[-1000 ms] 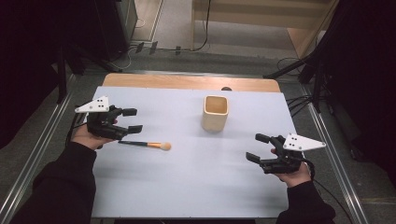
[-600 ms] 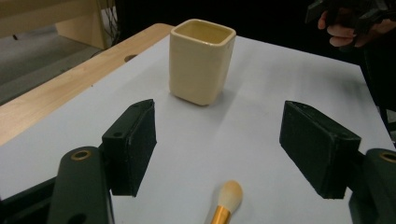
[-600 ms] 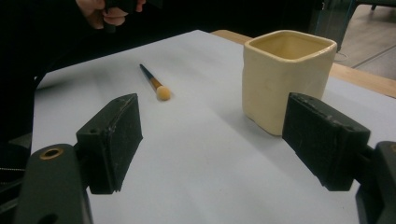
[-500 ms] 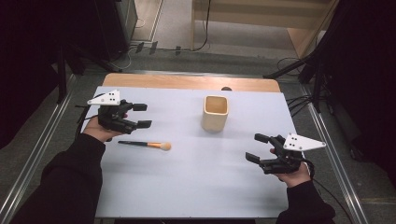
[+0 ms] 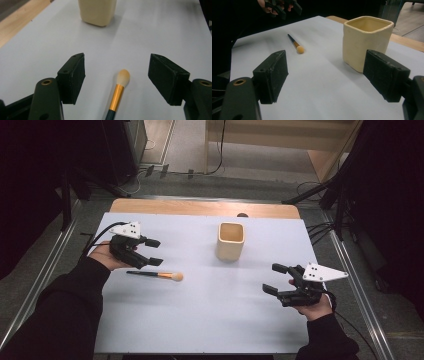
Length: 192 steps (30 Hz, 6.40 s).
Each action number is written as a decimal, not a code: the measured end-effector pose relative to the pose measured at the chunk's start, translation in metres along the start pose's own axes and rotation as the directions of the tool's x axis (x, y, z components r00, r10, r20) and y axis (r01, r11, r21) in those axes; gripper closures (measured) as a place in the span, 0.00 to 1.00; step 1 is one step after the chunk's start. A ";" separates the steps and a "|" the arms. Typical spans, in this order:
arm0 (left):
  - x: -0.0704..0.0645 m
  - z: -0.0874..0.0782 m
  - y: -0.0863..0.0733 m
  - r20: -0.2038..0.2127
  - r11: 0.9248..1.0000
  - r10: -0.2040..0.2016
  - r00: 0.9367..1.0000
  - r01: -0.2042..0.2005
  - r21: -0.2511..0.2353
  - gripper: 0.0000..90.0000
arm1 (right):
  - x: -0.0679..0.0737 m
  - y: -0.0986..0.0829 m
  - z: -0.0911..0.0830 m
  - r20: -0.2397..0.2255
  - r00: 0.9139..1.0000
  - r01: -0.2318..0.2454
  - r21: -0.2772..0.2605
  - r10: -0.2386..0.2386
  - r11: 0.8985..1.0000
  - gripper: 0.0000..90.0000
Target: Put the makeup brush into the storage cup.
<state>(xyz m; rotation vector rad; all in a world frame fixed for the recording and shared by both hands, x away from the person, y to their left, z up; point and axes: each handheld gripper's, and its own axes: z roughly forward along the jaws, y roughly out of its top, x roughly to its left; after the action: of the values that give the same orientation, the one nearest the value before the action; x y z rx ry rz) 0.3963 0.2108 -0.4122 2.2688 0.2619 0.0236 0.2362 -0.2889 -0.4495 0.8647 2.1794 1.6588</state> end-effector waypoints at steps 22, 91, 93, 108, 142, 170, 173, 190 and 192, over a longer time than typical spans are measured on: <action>0.004 -0.003 0.003 -0.021 0.965 0.072 0.997 -0.065 0.255 0.35 | -0.001 0.000 0.000 -0.001 1.000 -0.006 0.008 0.006 1.000 0.23; -0.004 0.072 0.004 0.117 0.764 0.175 0.978 -0.209 0.611 0.29 | -0.002 -0.001 0.003 0.009 1.000 -0.013 0.047 0.013 0.999 0.23; -0.004 0.074 0.003 0.113 0.762 0.171 0.979 -0.204 0.615 0.30 | -0.002 -0.001 0.003 0.009 1.000 -0.013 0.048 0.013 0.999 0.24; -0.005 0.083 0.000 0.116 0.712 0.207 0.971 -0.231 0.663 0.64 | -0.002 -0.001 0.003 0.014 1.000 -0.016 0.053 0.015 0.998 0.24; 0.003 0.045 0.015 0.071 0.823 0.021 0.997 -0.057 0.565 0.88 | -0.002 -0.001 0.004 0.009 1.000 -0.021 0.059 0.020 0.998 0.24; -0.008 -0.002 0.035 0.031 0.952 -0.070 0.997 0.057 0.301 0.88 | -0.002 -0.002 0.005 0.004 1.000 -0.024 0.068 0.024 0.997 0.24; -0.009 -0.008 0.034 0.038 0.966 -0.094 0.995 0.082 0.247 0.88 | -0.002 -0.002 0.006 0.003 1.000 -0.025 0.067 0.025 0.997 0.24; -0.029 -0.022 0.032 0.039 0.990 -0.127 0.991 0.124 0.062 0.88 | -0.001 0.000 0.005 -0.014 0.999 -0.028 0.034 0.029 0.999 0.24; -0.031 -0.023 0.030 0.042 0.991 -0.131 0.990 0.130 0.037 0.88 | 0.000 0.001 0.005 -0.022 0.999 -0.033 0.028 0.033 0.999 0.24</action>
<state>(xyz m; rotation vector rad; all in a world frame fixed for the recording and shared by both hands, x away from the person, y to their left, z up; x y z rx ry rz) 0.3687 0.2027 -0.3721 2.2791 0.3893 -0.1003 0.2392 -0.2851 -0.4502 0.8981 2.2192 1.6655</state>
